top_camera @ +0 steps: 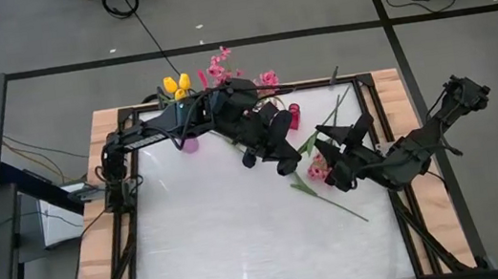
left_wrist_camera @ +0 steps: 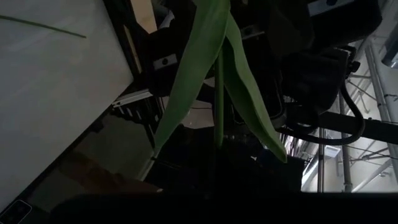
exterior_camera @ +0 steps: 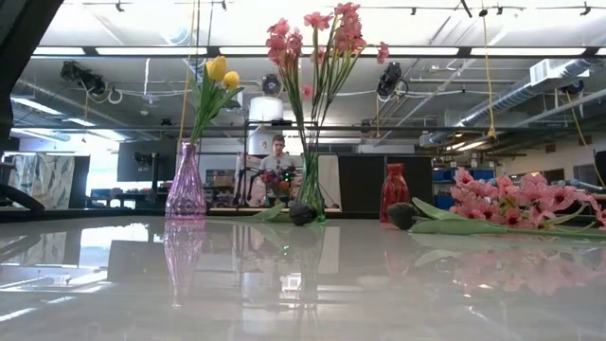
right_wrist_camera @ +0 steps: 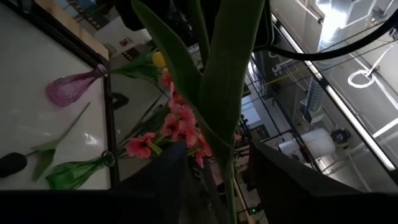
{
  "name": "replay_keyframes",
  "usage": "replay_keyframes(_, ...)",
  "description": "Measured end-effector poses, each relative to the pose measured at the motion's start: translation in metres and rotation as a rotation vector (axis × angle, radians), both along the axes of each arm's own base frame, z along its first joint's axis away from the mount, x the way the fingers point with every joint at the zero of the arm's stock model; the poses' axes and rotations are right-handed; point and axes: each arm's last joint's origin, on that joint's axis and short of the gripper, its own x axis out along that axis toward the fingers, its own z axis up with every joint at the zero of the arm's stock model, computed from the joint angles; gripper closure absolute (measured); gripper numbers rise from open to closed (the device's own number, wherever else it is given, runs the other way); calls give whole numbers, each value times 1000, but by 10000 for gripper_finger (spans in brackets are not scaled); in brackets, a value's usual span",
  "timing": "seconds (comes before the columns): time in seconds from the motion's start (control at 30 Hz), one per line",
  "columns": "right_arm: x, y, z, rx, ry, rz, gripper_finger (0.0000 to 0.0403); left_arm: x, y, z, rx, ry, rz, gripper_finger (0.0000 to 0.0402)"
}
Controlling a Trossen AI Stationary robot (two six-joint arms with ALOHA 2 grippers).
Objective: Sort flowers into vase by color
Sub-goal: Put the bottom black flower into the red vase
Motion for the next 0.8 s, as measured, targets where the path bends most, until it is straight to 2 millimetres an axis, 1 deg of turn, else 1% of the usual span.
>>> replay_keyframes(0.53,1,-1,1,11,-14,14,250,0,0,0,0,0,0,383)
replay_keyframes(0.8,1,-1,1,13,-15,15,252,0,0,0,0,0,0,383)
